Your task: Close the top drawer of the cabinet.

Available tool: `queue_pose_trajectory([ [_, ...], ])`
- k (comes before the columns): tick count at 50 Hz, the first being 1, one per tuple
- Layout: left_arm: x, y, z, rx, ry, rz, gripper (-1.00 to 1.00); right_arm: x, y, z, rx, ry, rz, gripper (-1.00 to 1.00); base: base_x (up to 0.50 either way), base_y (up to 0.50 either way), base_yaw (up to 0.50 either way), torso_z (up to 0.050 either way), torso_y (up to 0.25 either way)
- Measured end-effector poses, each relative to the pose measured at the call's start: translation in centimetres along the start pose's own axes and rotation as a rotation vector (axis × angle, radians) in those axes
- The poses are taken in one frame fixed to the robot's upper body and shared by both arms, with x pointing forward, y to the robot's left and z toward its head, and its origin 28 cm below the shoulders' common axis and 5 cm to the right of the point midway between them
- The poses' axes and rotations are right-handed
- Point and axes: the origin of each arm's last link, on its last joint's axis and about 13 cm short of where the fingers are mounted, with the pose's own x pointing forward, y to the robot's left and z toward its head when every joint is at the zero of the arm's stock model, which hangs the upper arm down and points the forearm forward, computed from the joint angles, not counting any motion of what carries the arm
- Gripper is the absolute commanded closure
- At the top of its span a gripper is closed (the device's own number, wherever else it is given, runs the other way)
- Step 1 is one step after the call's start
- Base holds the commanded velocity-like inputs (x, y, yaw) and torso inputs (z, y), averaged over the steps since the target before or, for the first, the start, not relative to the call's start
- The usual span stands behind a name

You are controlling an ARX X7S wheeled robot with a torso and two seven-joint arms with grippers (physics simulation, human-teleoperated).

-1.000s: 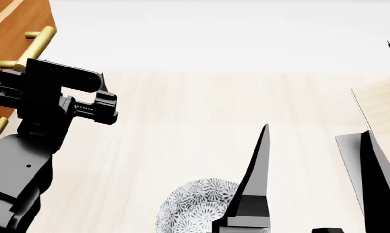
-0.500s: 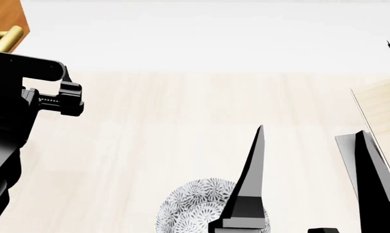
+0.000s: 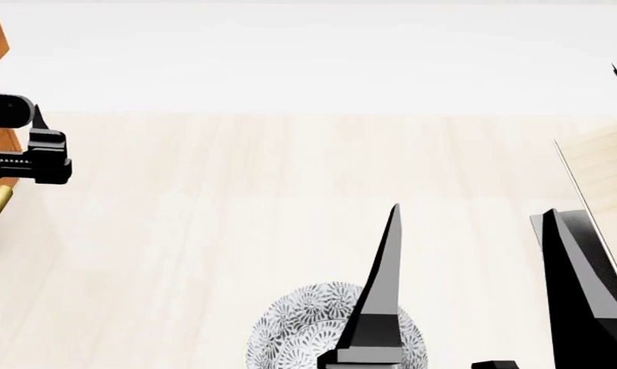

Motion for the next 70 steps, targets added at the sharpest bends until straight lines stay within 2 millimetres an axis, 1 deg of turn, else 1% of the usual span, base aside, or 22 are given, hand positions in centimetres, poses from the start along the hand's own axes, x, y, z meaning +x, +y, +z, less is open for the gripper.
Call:
queue_pose_trajectory([
  [22,-0.7,2.8,-0.7,-0.011,0.029,0.091,-1.00,0.0,0.3,-0.2,-0.004,0.010,0.018,-1.00,0.00,0.00,0.00,0.000,0.000],
  [37,-1.3,4.9,-0.9,-0.069,0.054,0.147,-1.00,0.0,0.3,-0.5,-0.006,0.024,0.025,-1.00,0.00,0.00,0.00,0.000,0.000],
  [49,-1.7,6.4,-1.1,-0.079,0.074,0.192,-1.00,0.0,0.4,-0.7,-0.007,0.028,0.029,-1.00,0.00,0.00,0.00,0.000,0.000],
  [70,-2.0,7.3,-1.0,-0.129,0.074,0.192,-1.00,0.0,0.5,-0.9,-0.004,0.036,0.036,-1.00,0.00,0.00,0.00,0.000,0.000],
])
